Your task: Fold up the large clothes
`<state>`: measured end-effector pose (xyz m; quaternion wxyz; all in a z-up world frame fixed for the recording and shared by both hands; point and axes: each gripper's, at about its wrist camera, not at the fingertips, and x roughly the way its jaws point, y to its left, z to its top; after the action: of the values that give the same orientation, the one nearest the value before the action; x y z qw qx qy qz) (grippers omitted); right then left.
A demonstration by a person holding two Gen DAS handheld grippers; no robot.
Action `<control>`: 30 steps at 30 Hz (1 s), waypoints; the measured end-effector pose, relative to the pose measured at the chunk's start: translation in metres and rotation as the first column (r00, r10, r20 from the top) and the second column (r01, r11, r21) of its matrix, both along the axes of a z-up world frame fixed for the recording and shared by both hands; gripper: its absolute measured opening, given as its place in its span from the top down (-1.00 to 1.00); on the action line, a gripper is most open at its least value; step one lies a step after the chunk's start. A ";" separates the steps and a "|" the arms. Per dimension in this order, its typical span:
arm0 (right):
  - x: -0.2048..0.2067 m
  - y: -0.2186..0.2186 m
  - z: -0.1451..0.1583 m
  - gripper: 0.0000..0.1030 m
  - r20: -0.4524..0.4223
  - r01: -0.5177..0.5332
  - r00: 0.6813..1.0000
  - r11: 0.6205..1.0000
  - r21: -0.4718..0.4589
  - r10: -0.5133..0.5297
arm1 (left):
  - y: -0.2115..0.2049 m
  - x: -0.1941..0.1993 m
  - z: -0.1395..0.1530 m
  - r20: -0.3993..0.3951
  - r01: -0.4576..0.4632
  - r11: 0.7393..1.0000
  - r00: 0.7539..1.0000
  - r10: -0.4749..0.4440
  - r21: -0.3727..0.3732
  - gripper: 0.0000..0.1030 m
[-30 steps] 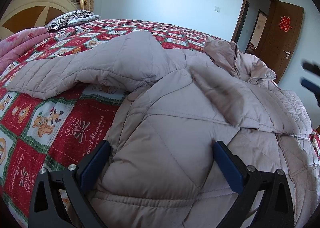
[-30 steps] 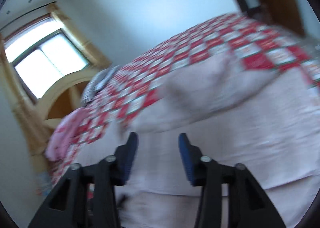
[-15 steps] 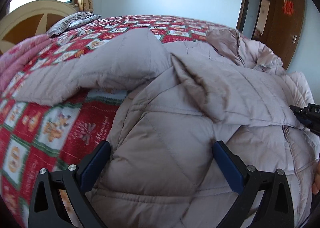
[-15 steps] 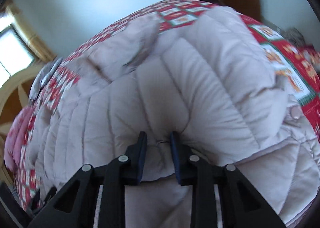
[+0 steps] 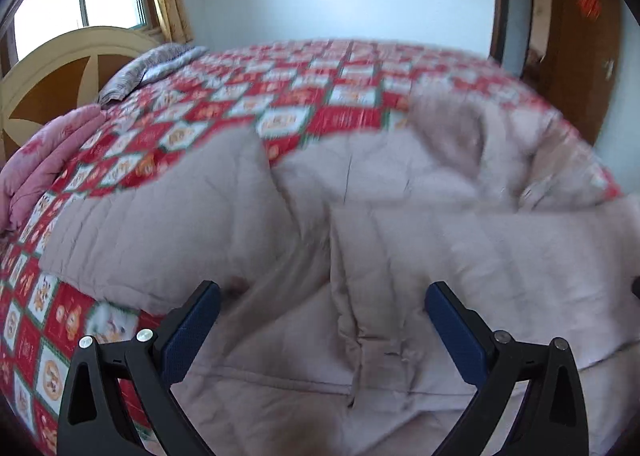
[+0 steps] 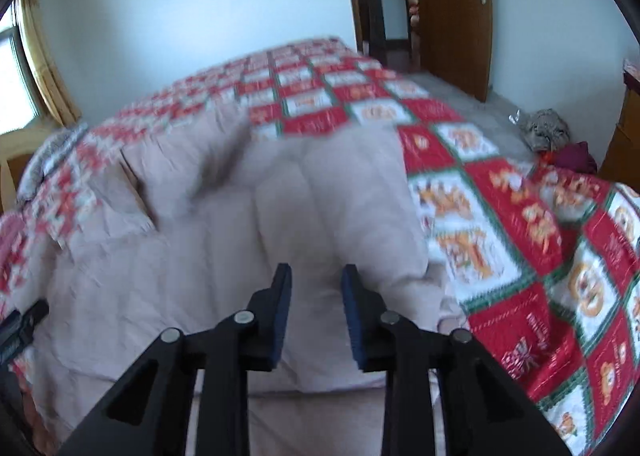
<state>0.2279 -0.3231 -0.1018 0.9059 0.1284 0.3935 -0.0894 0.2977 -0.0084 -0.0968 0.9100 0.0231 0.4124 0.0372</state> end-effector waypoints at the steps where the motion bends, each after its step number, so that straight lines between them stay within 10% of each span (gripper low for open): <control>1: 0.001 0.003 -0.011 0.40 -0.008 -0.014 1.000 1.000 -0.005 0.014 | 0.000 0.001 -0.009 -0.011 -0.008 1.000 1.000 0.008 0.005 -0.98; 11: -0.014 0.011 -0.020 0.05 0.032 -0.030 0.999 0.996 -0.079 0.032 | 0.022 -0.010 -0.006 0.018 0.021 0.992 1.000 -0.019 -0.123 -0.98; 17: -0.012 0.016 -0.021 -0.36 0.037 -0.063 0.997 0.994 -0.090 0.067 | 0.147 -0.037 0.040 0.140 -0.149 0.950 0.971 0.193 -0.276 -0.98; 20: -0.011 0.020 -0.022 -0.45 0.028 -0.069 0.997 0.991 -0.112 0.072 | 0.237 -0.030 0.037 0.073 -0.401 0.853 0.891 0.448 -0.334 -0.98; 25: -0.010 0.021 -0.023 -0.51 0.019 -0.072 0.997 0.990 -0.121 0.075 | 0.351 -0.017 0.003 -0.109 -0.704 0.592 0.675 0.730 -0.393 -0.98; 30: -0.009 0.021 -0.024 -0.53 0.019 -0.073 0.997 0.990 -0.119 0.075 | 0.374 -0.002 -0.021 -0.158 -0.737 0.559 0.647 0.746 -0.381 -0.97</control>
<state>0.2186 -0.3023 -0.1255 0.9192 0.0612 0.3812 -0.0773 0.2962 0.3654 -0.1178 0.7970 -0.3449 0.3718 0.3282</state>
